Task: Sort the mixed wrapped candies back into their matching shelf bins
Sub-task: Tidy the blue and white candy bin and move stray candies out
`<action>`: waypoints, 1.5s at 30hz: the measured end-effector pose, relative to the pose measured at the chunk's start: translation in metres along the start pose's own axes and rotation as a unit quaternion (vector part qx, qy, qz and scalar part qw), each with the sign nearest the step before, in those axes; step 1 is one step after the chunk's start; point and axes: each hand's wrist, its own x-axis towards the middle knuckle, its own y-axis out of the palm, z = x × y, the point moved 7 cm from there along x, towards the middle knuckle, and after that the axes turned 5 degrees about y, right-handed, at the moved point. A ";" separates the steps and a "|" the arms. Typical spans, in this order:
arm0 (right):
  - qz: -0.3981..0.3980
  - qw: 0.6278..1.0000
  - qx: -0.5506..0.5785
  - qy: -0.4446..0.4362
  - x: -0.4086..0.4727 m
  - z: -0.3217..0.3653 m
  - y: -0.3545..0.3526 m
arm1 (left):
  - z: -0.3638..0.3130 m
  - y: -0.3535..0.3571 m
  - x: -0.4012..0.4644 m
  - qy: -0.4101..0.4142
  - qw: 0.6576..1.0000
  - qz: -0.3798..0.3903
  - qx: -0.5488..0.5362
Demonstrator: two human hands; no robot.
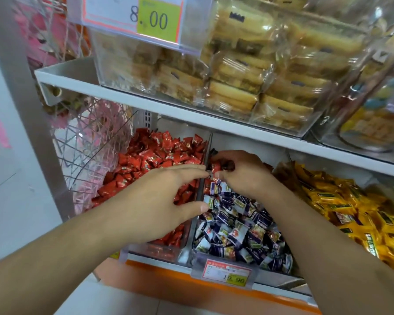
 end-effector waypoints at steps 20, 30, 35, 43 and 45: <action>-0.099 0.947 0.303 0.038 -0.064 0.013 -0.040 | 0.004 -0.023 0.001 -0.067 0.968 -0.156 -0.184; -0.024 0.935 0.352 -0.033 -0.088 0.061 -0.019 | 0.014 -0.038 -0.019 -0.119 0.892 -0.193 -0.392; -0.049 0.951 0.306 -0.023 -0.088 0.055 -0.018 | 0.032 -0.045 -0.022 -0.143 0.907 -0.207 -0.336; -0.079 0.927 0.363 -0.047 -0.087 0.063 -0.029 | 0.058 -0.059 -0.028 -0.177 0.952 -0.222 -0.113; -0.052 0.918 0.388 -0.058 -0.089 0.070 -0.027 | 0.056 -0.059 -0.030 -0.187 0.955 -0.215 -0.087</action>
